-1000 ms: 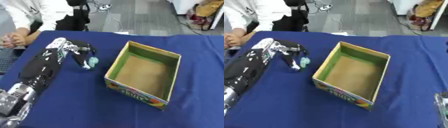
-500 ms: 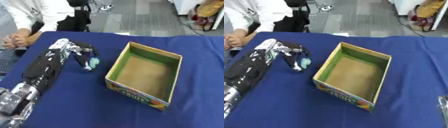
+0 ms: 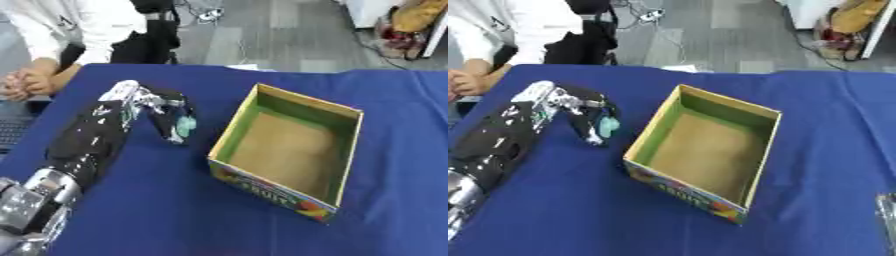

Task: Pick up objects on the table and place them in the box.

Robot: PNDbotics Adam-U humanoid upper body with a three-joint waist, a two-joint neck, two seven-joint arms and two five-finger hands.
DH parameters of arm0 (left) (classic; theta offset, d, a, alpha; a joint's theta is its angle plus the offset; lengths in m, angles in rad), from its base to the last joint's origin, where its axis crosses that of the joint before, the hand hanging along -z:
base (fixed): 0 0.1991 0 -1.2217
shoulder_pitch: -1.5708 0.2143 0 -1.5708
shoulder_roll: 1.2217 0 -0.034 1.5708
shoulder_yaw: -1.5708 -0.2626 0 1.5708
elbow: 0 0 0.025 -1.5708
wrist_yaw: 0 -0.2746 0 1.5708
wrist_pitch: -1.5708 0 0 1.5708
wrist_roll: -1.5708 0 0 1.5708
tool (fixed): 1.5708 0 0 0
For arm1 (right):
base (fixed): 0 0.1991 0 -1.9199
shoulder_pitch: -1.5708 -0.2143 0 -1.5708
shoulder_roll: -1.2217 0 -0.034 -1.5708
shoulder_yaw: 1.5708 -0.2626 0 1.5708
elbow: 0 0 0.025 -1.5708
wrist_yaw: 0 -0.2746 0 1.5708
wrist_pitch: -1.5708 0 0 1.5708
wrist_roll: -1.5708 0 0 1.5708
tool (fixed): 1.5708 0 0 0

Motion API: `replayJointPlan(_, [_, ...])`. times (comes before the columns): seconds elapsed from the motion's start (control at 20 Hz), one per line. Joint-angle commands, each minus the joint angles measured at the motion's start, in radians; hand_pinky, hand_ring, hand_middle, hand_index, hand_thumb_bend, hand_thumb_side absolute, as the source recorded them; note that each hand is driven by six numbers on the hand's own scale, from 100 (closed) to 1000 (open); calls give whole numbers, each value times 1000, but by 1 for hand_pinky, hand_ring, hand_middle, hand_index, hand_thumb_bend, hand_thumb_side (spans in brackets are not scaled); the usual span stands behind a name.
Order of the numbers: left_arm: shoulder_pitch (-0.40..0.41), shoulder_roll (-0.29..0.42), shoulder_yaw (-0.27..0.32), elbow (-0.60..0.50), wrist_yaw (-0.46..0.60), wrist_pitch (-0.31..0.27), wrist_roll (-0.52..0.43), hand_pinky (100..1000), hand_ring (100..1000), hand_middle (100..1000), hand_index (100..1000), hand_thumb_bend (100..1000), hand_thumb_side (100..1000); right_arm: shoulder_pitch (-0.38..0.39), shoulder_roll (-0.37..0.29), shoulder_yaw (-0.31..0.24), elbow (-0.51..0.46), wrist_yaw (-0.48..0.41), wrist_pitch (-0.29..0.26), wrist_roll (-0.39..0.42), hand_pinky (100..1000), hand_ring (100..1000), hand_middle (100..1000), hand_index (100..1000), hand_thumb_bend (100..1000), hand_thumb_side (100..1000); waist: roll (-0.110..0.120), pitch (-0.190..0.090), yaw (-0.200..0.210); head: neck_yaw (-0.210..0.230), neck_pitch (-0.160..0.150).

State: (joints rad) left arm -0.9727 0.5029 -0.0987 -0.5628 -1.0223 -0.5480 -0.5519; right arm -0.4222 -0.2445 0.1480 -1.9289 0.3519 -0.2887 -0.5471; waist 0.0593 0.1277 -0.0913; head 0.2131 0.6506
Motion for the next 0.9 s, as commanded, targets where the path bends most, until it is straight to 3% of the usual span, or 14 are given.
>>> replayJointPlan(0.05, [-28, 17, 12, -8, 8, -11, -20, 308, 473, 775, 870, 493, 390, -22, -2, -4, -17, -4, -1, 2, 175, 316, 434, 512, 100, 828, -1, -12, -1, 13, -10])
replayJointPlan(0.2, [-27, 18, 12, -7, 11, -5, -21, 285, 467, 768, 864, 462, 385, -22, -2, -4, -16, -4, -1, 3, 174, 316, 434, 512, 100, 829, -1, -12, 0, 13, -10])
replayJointPlan(0.25, [-27, 18, 12, -7, 11, -3, -21, 282, 466, 767, 859, 408, 379, -23, -2, -4, -16, -4, -1, 3, 174, 316, 433, 512, 100, 829, -2, -12, 0, 13, -10])
replayJointPlan(0.3, [-27, 18, 12, -7, 12, -1, -20, 283, 467, 767, 859, 413, 379, -23, -3, -4, -15, -4, -1, 3, 174, 316, 433, 512, 100, 829, -2, -11, 0, 13, -11])
replayJointPlan(0.35, [-27, 18, 12, -7, 13, 1, -19, 279, 464, 764, 855, 339, 369, -23, -3, -3, -15, -5, -1, 3, 174, 316, 433, 512, 100, 828, -2, -11, 1, 13, -11])
replayJointPlan(0.45, [-27, 18, 12, -7, 14, 4, -18, 274, 464, 765, 852, 309, 363, -24, -2, -3, -15, -5, -1, 4, 174, 316, 434, 512, 100, 828, -3, -11, 1, 13, -11])
replayJointPlan(0.9, [-27, 18, 11, -1, 8, 15, -34, 265, 465, 770, 858, 336, 343, -23, -2, -4, -13, -6, 1, 6, 172, 314, 433, 513, 100, 830, -5, -12, 1, 15, -9])
